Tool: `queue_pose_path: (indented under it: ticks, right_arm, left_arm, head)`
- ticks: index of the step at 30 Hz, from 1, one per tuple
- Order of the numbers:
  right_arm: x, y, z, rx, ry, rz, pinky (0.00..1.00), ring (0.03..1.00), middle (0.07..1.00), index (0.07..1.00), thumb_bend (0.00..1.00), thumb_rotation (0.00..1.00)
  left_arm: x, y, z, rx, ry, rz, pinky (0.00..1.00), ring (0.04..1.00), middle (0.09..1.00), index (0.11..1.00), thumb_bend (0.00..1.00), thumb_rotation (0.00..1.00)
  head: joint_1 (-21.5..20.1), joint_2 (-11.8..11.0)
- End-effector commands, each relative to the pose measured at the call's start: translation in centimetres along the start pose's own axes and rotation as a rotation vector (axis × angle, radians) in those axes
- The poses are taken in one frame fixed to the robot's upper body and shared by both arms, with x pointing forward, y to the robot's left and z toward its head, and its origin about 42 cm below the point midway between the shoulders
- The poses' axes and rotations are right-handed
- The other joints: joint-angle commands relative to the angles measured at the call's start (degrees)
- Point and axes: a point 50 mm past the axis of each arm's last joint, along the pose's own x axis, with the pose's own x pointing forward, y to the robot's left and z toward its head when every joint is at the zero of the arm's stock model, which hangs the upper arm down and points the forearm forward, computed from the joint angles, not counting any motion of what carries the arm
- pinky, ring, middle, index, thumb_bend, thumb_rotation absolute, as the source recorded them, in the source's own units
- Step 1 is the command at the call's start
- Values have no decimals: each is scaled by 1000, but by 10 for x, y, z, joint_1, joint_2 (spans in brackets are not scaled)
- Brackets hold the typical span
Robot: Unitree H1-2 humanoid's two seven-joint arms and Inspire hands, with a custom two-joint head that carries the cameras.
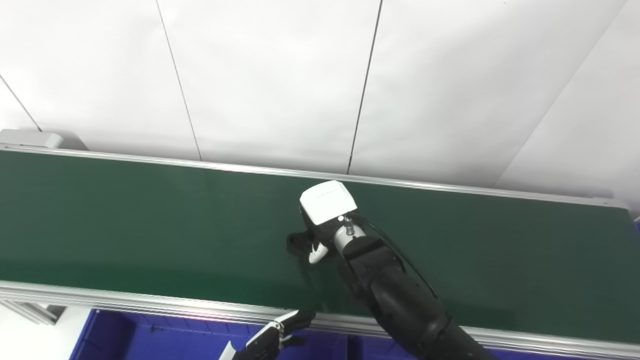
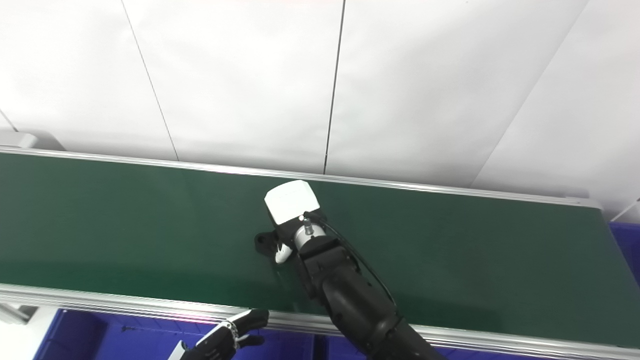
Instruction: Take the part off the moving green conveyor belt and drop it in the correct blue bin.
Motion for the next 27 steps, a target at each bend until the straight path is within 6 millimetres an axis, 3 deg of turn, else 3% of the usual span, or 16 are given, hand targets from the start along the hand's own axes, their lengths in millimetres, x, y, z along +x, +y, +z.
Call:
queue_pose_path:
  ticks: [1, 12, 17, 20, 27]
  right_arm:
    - [-3, 10, -15, -12, 27, 6, 74, 147, 234, 478, 525, 130]
    - [-9, 10, -19, 77, 5, -41, 105, 175, 255, 479, 523, 129]
    - [-21, 3, -19, 152, -21, -109, 127, 193, 272, 482, 520, 123]
    - [-37, -7, -17, 229, -32, -171, 116, 178, 263, 482, 520, 123]
    - [-72, -37, -18, 288, -42, -271, 119, 184, 292, 489, 520, 129]
  left_arm:
    - [-5, -1, 10, 1, -21, -6, 781, 856, 857, 821, 839, 658]
    - [-6, -3, 12, 2, -15, 5, 782, 851, 849, 817, 823, 661]
    - [-8, -5, 11, -13, -16, 1, 793, 856, 849, 821, 822, 661]
    - [-8, -5, 10, -9, -11, 5, 768, 843, 842, 818, 853, 674]
    - [-6, 4, 8, -11, -25, -9, 786, 857, 846, 828, 811, 663]
  head:
    - [1, -1]
    - [-7, 3]
    - [-17, -25]
    - [-32, -24]
    - [-56, -13]
